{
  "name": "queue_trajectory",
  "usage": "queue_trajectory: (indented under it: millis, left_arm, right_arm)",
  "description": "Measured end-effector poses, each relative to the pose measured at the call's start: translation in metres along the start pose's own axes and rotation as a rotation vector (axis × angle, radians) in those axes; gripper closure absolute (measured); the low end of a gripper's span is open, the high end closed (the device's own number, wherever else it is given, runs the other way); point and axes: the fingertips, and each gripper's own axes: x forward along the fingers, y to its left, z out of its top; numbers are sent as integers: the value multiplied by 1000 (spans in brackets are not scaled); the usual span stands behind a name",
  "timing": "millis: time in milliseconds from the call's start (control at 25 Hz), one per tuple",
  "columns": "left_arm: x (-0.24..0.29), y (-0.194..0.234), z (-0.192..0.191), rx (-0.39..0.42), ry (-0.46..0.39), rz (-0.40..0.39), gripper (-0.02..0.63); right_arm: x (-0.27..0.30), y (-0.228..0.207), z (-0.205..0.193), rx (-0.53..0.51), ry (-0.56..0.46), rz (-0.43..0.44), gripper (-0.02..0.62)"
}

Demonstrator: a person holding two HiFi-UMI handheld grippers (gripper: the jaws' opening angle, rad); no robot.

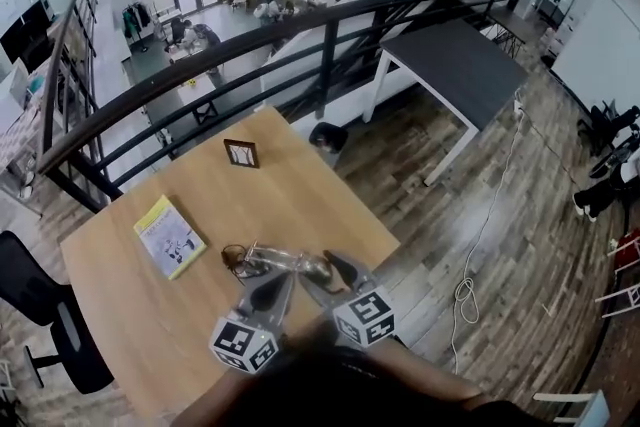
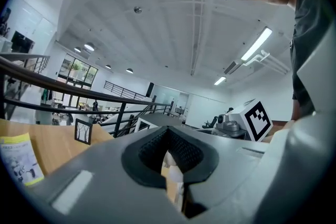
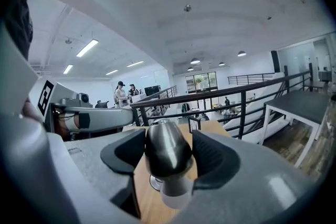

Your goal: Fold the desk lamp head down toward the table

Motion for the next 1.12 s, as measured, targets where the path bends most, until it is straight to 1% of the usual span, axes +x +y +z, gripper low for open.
queue_trajectory:
  millis: [440,600,720,840,1120]
  left_arm:
    - [-2,1,-20,-43,18,72,607]
    - [-3,0,-24,-50,22,94,607]
    - [-4,-1,-29,-63,32,109,607]
    - [-4,-3,-38,-69,48,121,606]
    - [-11,0,-50,-71,77,178,606]
  right_arm:
    - [-1,-2,-9,-37,25,55,328]
    - [-3,-5,-21,-22,47,78,328]
    - [-3,-11,-40,16,91,92,330]
    - [-2,-18,-68,45,144,111,331]
    - [13,-26,-129,71,238,184,337]
